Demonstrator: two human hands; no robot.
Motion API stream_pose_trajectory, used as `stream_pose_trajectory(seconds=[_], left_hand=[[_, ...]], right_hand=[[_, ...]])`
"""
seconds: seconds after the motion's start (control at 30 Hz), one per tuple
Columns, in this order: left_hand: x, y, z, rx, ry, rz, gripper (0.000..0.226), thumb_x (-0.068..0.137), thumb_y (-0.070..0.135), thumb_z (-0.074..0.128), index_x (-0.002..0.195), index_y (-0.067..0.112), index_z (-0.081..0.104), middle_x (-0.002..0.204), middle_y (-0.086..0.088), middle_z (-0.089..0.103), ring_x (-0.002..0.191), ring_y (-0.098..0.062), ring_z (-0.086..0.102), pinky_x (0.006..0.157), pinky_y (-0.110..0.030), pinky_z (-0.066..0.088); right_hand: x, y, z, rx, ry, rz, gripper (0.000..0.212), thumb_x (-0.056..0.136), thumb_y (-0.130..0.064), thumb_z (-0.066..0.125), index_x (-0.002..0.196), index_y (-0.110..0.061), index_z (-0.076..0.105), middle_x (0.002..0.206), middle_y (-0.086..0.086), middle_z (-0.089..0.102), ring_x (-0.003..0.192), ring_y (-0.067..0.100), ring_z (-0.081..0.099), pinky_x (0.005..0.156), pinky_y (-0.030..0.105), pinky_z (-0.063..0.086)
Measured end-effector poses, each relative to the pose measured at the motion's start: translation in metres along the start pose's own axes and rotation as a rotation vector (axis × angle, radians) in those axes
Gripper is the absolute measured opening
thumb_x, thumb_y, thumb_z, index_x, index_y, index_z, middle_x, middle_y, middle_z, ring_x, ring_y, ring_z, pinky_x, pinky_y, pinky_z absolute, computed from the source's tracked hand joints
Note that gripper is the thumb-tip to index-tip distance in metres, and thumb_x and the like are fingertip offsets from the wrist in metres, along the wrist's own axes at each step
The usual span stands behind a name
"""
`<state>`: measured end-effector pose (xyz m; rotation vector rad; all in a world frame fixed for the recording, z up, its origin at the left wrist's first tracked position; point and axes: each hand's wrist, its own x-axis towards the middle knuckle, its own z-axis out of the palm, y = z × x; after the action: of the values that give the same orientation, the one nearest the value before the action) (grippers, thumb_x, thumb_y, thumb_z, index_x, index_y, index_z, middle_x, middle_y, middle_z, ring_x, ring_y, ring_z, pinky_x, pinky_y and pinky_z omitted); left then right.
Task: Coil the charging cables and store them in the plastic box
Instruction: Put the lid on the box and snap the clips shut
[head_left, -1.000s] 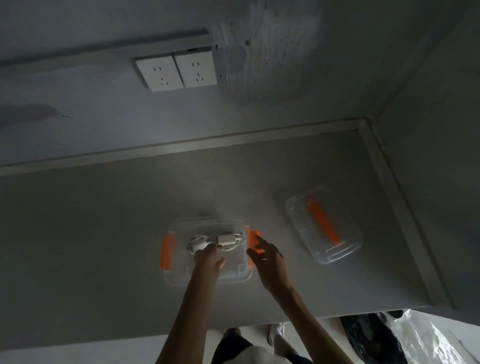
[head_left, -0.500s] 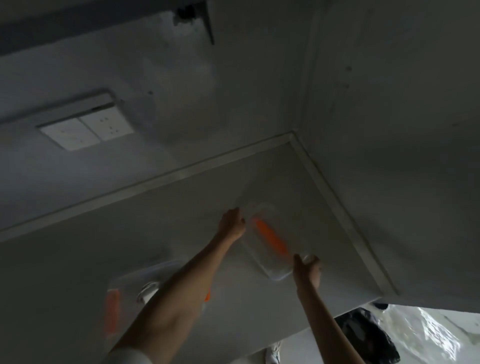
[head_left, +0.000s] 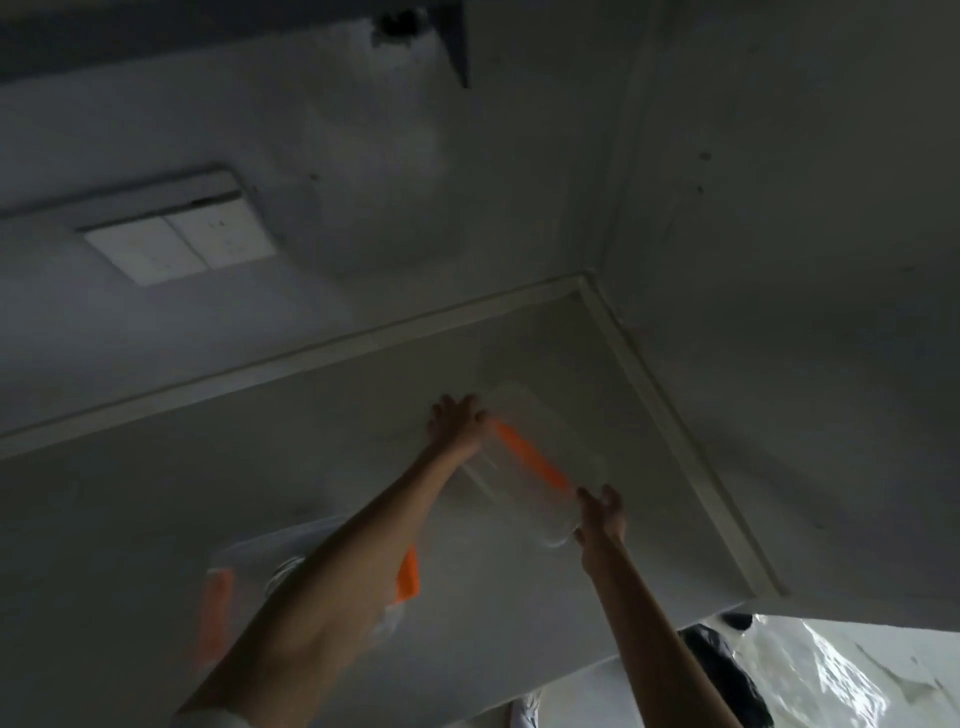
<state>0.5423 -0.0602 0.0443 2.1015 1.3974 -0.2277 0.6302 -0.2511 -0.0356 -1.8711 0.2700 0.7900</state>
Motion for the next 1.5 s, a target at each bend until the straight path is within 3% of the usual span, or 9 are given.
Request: stream_pose_trajectory(seconds=[0.1,0.13,0.2,0.47,0.57,0.7,0.87,1.13,1.5], left_hand=[[-0.026,-0.031,-0.048,-0.059,0.129,0.026,0.050,0.098,0.037,0.047,0.137,0.006,0.045,0.140,-0.029,0.043,0.132,-0.043,0.040,0.107,-0.046,0.036],[-0.037,-0.049,-0.067,-0.080,0.161,0.028,0.052,0.097,0.037,0.049,0.136,0.002,0.044,0.140,-0.030,0.044,0.130,-0.044,0.042,0.106,-0.046,0.038],[-0.061,-0.093,-0.103,-0.137,0.229,0.015,0.053,0.095,0.036,0.055,0.131,-0.002,0.046,0.134,-0.030,0.048,0.123,-0.045,0.050,0.101,-0.047,0.043],[-0.166,-0.279,-0.142,-0.248,0.291,-0.208,0.053,0.090,0.040,0.064,0.114,-0.007,0.054,0.119,-0.028,0.059,0.114,-0.042,0.057,0.092,-0.044,0.044],[-0.197,-0.311,-0.107,-0.262,0.246,-0.245,0.048,0.093,0.034,0.061,0.116,-0.008,0.053,0.119,-0.027,0.061,0.113,-0.039,0.057,0.092,-0.043,0.043],[-0.214,-0.322,-0.069,-0.306,0.216,-0.291,0.046,0.097,0.031,0.052,0.126,-0.004,0.050,0.129,-0.022,0.055,0.120,-0.038,0.055,0.096,-0.042,0.043],[-0.211,-0.312,-0.056,-0.321,0.237,-0.332,0.031,0.096,0.022,0.050,0.120,0.003,0.051,0.127,-0.019,0.052,0.116,-0.038,0.056,0.093,-0.041,0.044],[-0.214,-0.307,-0.047,-0.366,0.300,-0.348,0.034,0.096,0.021,0.051,0.127,0.007,0.052,0.124,-0.017,0.053,0.113,-0.035,0.059,0.091,-0.039,0.046],[-0.217,-0.316,-0.030,-0.479,0.332,-0.414,0.031,0.091,0.019,0.060,0.118,0.007,0.052,0.117,-0.018,0.053,0.105,-0.039,0.060,0.088,-0.041,0.049]], right_hand=[[-0.025,-0.030,0.029,-0.111,-0.043,-0.189,0.054,0.093,-0.010,0.062,0.143,-0.002,0.043,0.112,0.021,0.059,0.076,0.021,0.054,0.070,0.029,0.045],[-0.037,-0.040,0.042,-0.153,-0.063,-0.263,0.053,0.092,-0.008,0.063,0.142,0.000,0.044,0.121,0.024,0.061,0.089,0.026,0.061,0.083,0.038,0.049],[-0.070,-0.053,0.071,-0.233,-0.125,-0.411,0.051,0.092,-0.005,0.063,0.139,0.003,0.047,0.136,0.025,0.056,0.118,0.032,0.059,0.098,0.034,0.044],[-0.190,-0.023,0.164,-0.502,-0.297,-0.665,0.049,0.087,-0.009,0.065,0.135,-0.013,0.057,0.102,0.018,0.066,0.090,0.027,0.065,0.076,0.030,0.047],[-0.215,0.013,0.156,-0.607,-0.271,-0.759,0.049,0.090,-0.011,0.062,0.139,-0.015,0.054,0.111,0.021,0.064,0.094,0.031,0.067,0.074,0.025,0.045],[-0.226,0.042,0.141,-0.681,-0.247,-0.804,0.052,0.092,-0.008,0.061,0.142,-0.016,0.050,0.115,0.023,0.059,0.103,0.035,0.062,0.083,0.036,0.051],[-0.226,0.040,0.141,-0.720,-0.221,-0.849,0.053,0.090,-0.002,0.062,0.141,-0.012,0.049,0.113,0.024,0.057,0.102,0.035,0.059,0.077,0.027,0.040],[-0.222,0.052,0.132,-0.712,-0.255,-0.874,0.053,0.089,0.003,0.061,0.140,-0.009,0.050,0.109,0.024,0.062,0.102,0.035,0.058,0.079,0.036,0.049],[-0.223,0.076,0.137,-0.735,-0.153,-0.944,0.049,0.096,-0.005,0.053,0.143,-0.015,0.048,0.120,0.020,0.054,0.102,0.033,0.050,0.085,0.036,0.040]])
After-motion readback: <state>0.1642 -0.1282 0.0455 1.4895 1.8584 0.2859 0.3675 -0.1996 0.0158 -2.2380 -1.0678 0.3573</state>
